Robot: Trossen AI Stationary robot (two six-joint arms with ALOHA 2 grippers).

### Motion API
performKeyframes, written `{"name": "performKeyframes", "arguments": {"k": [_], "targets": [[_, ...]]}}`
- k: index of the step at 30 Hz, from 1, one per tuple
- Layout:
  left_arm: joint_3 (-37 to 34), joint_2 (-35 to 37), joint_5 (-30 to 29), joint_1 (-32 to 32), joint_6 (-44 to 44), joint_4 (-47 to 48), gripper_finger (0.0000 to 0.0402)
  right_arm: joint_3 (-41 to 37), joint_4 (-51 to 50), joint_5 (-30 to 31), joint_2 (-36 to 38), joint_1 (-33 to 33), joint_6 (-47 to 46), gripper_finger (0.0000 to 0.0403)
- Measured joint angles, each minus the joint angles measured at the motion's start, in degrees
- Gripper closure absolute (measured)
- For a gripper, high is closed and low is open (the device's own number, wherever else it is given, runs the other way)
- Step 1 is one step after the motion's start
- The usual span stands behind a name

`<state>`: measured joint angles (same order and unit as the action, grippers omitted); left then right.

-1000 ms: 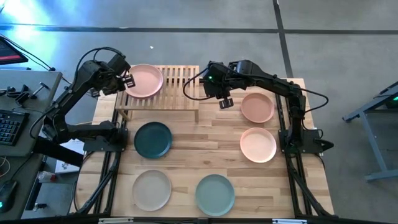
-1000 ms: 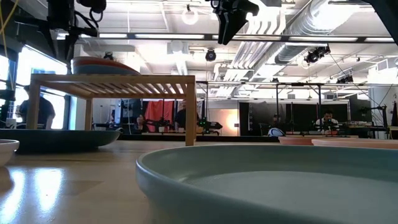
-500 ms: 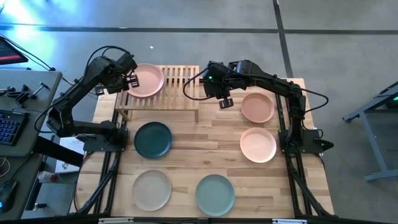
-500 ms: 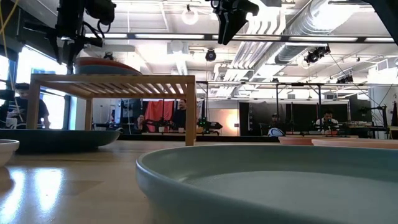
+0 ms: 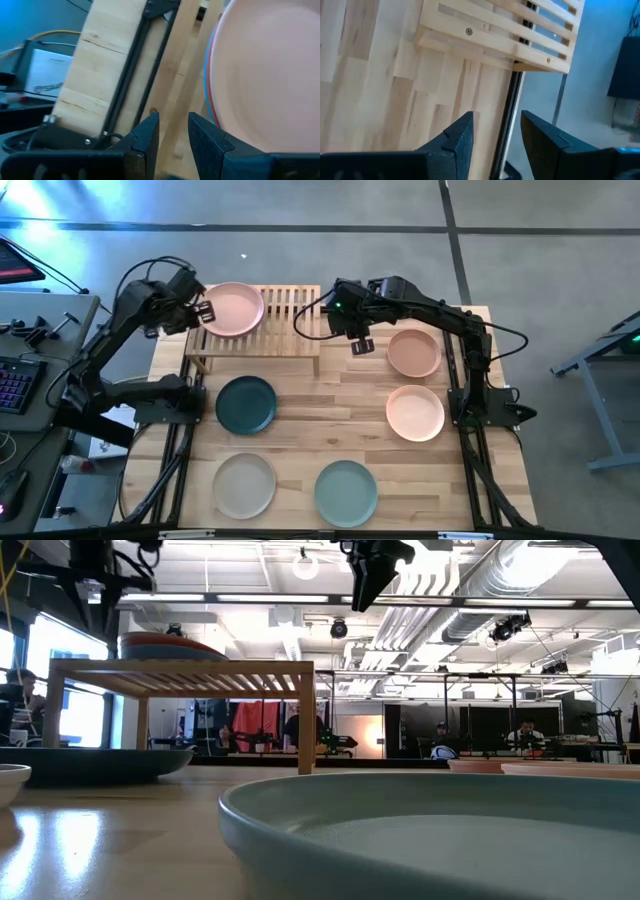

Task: Place and stack plates onto a shelf
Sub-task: Stack the green plate on the top of the light pink plate

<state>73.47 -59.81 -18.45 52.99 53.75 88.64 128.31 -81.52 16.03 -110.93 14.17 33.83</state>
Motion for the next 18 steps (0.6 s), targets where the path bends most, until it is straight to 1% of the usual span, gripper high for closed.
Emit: {"name": "performKeyframes", "arguments": {"k": [3,7,10,15,18], "targets": [[0.00,2.94,3.34,-0.18,-2.43,-0.04,0.0311,0.00,-2.41,-0.09,0.00,0.05,-4.50,0.0262],[0.00,6.22,11.70,-0.28,-8.46,-0.09,0.0311,0.00,-7.46,-2.37,0.00,0.09,-13.38,0.0262],[0.00,7.69,16.56,-1.28,-11.94,-0.11,0.0311,-0.31,-8.42,-7.43,0.00,0.09,-21.03,0.0262],[0.00,9.17,21.51,-4.86,-16.84,-0.17,0.0311,-0.57,-8.51,-18.41,-0.07,-0.28,-32.75,0.0262],[0.00,9.35,23.13,-7.37,-19.80,-0.83,0.0311,-0.57,-8.50,-20.65,-0.07,-1.44,-38.50,0.0262]]}}
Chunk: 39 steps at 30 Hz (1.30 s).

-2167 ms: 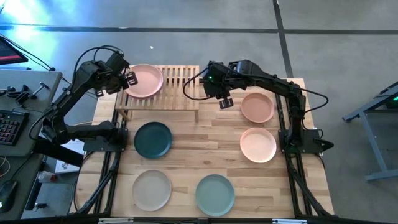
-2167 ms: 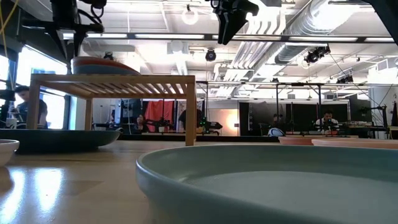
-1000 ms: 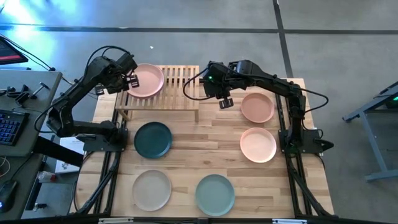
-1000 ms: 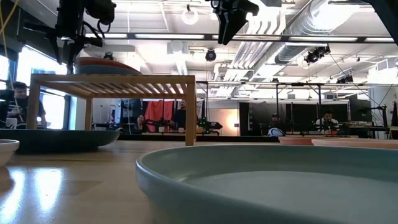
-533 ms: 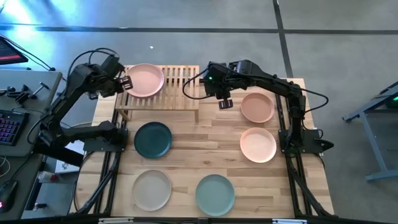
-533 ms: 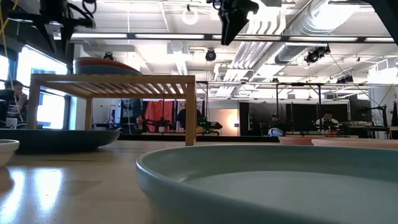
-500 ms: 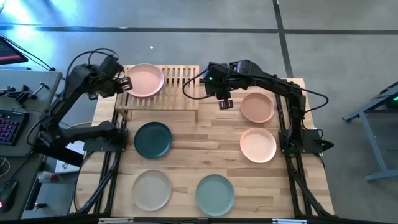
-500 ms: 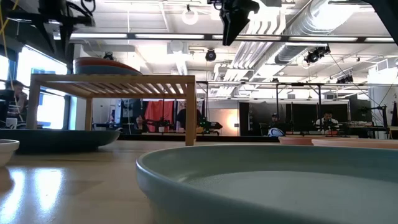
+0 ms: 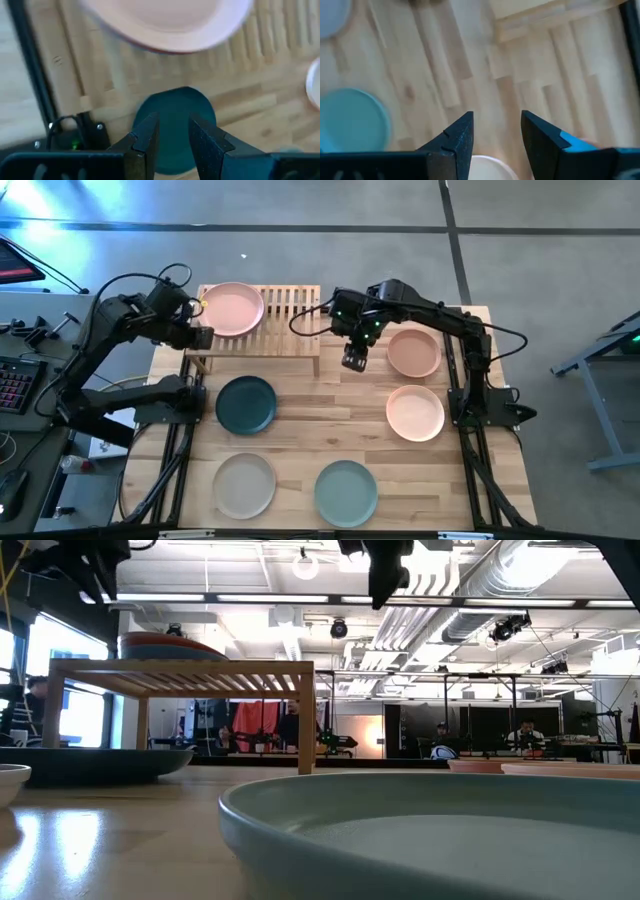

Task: Place and stack plates onto a shelf
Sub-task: Stack the green plate on the top of the light pink plate

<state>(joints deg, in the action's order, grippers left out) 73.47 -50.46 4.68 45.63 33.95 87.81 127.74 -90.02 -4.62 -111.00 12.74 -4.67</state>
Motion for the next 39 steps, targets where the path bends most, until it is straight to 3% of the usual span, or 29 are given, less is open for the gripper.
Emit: {"name": "performKeyframes", "arguments": {"k": [9,22,33,39], "targets": [[0.00,-0.73,6.44,-9.14,-9.09,-8.66,0.0311,0.00,0.02,2.90,0.00,-7.56,-15.66,0.0262],[0.00,-2.15,7.12,-21.56,-6.97,-8.34,0.0311,0.00,1.16,11.92,0.02,-16.90,-37.47,0.0262],[-0.02,-2.62,6.78,-30.16,-2.11,-8.33,0.0311,0.00,3.30,17.92,0.02,-21.63,-46.36,0.0262],[-0.02,-3.59,6.62,-35.55,2.55,-8.33,0.0311,0.00,3.29,19.67,0.04,-21.80,-46.30,0.0262]]}}
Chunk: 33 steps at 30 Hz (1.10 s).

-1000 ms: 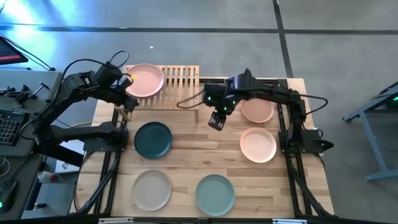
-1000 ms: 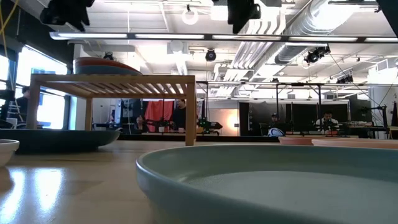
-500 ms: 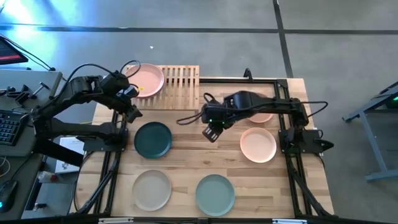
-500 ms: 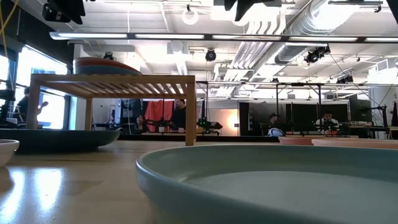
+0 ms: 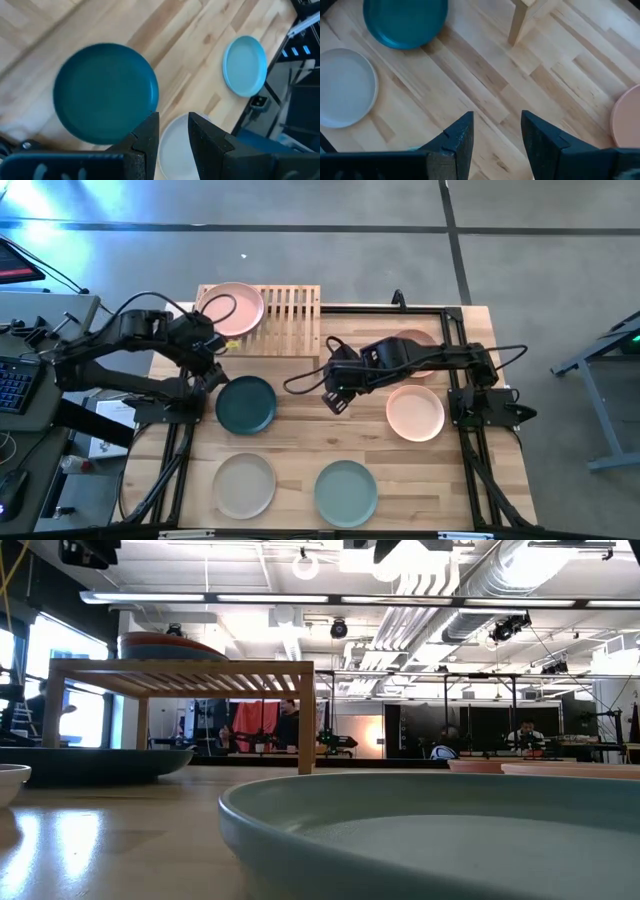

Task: Place and stack plates onto a shelf
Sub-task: Stack the green plate on the top of the light pink plate

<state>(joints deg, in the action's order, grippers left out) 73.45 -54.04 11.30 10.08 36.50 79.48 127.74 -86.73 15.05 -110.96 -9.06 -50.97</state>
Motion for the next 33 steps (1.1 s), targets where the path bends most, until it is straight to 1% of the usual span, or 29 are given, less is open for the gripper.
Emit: {"name": "performKeyframes", "arguments": {"k": [3,10,16,19,25,29,33], "targets": [[0.00,-0.86,-0.54,-2.68,2.87,0.00,0.0311,0.00,-0.01,0.00,0.00,0.17,2.24,0.0262],[0.00,-4.68,-5.10,-8.78,12.48,-0.04,0.0311,0.00,-0.03,-0.58,0.00,1.63,11.57,0.0262],[0.00,-10.05,-6.96,-13.64,18.54,-0.11,0.0311,0.00,-0.07,-3.78,0.00,3.53,21.85,0.0262],[0.00,-12.68,-6.94,-16.17,20.46,-0.11,0.0311,0.00,-0.54,-5.17,0.00,4.33,26.79,0.0262],[-0.02,-17.62,-6.94,-21.67,21.86,-1.61,0.0311,0.00,-2.45,-5.27,0.00,5.39,35.07,0.0262],[-0.02,-20.92,-6.94,-25.22,22.13,-3.21,0.0311,0.00,-3.30,-5.42,0.02,6.14,39.59,0.0262],[-0.02,-24.40,-6.94,-28.64,24.60,-3.19,0.0311,0.00,-3.29,-5.57,0.02,6.84,43.56,0.0262]]}}
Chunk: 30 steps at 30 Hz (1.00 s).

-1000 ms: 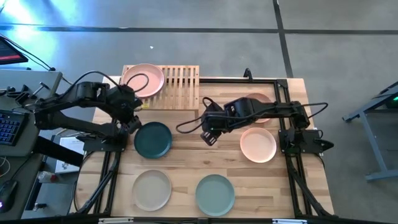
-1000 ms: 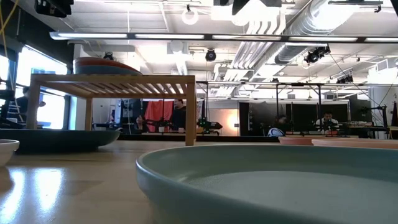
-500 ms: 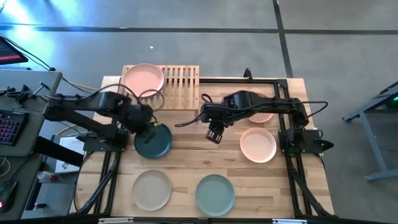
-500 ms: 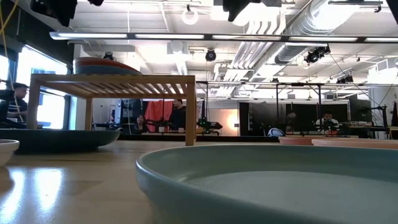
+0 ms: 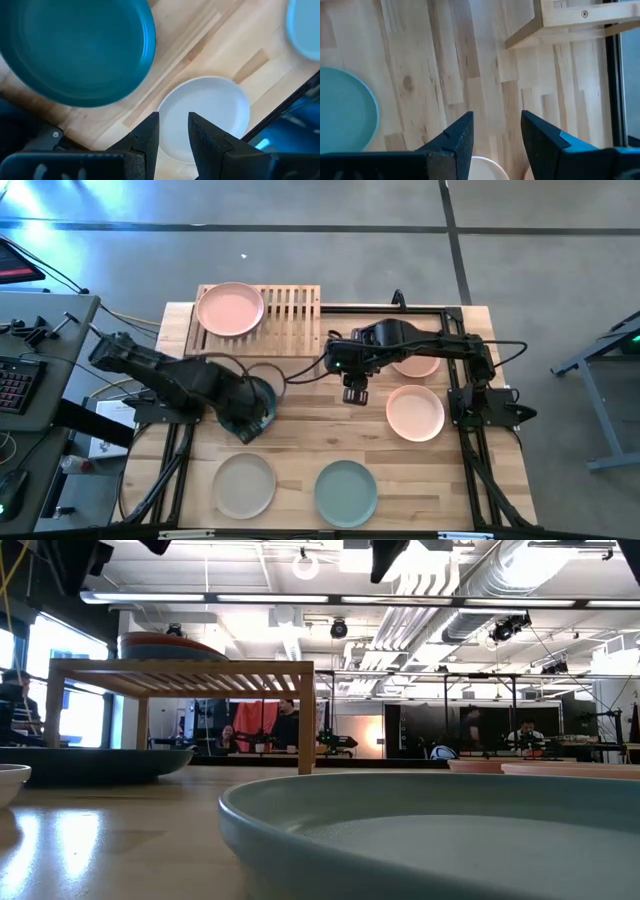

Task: Place and stack plates onto a shelf
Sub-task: Stack the green plate on the top of the light pink plate

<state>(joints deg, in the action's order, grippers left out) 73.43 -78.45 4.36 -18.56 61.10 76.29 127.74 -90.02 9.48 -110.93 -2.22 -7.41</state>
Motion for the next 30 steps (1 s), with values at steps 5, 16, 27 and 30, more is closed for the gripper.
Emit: {"name": "performKeyframes", "arguments": {"k": [5,16,27,30], "targets": [[0.00,-3.85,-0.94,-4.07,1.88,-0.02,0.0311,-0.02,0.00,-3.41,0.00,0.39,5.30,0.0262],[0.00,-11.29,-5.09,-11.10,1.84,-1.03,0.0311,-0.02,0.00,-3.98,0.00,0.48,9.96,0.0262],[0.00,-13.67,-9.80,-16.51,1.71,-0.45,0.0311,-0.02,0.00,-3.96,0.02,2.20,9.86,0.0262],[0.00,-13.83,-11.28,-17.30,-0.14,0.21,0.0311,-0.02,0.00,-3.98,0.02,2.21,9.85,0.0262]]}}
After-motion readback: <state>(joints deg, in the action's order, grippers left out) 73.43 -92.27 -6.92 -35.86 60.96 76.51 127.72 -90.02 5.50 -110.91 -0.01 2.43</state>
